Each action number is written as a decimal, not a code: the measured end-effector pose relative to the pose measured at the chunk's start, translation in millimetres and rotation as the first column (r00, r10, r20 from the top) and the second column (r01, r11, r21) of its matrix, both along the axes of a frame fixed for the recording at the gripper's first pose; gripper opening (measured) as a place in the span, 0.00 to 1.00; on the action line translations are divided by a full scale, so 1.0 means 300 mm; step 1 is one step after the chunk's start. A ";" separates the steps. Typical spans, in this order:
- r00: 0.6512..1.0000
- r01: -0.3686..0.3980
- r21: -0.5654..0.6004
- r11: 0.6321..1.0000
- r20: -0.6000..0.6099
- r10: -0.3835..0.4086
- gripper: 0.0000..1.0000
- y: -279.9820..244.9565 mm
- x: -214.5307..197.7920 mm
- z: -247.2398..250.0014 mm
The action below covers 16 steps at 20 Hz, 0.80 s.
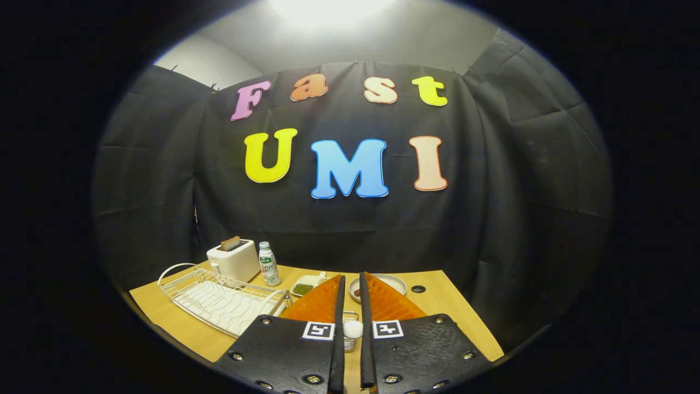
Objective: Take the plate from the dish rack, then take the spoon from the basket and place it into the plate.
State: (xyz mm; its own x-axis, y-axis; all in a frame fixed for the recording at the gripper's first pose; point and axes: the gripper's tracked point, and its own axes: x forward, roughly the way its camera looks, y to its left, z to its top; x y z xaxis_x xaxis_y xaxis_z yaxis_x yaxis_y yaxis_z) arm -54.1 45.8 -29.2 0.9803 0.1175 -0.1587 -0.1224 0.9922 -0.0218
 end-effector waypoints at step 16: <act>0.916 -0.265 -0.018 0.964 -0.316 0.246 0.11 0.335 -0.187 -0.368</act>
State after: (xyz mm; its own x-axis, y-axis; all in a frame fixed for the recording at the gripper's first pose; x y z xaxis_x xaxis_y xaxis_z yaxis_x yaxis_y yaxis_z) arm -110.3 146.4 -139.7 0.8197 0.3384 -0.4621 -0.3815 0.9244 0.0001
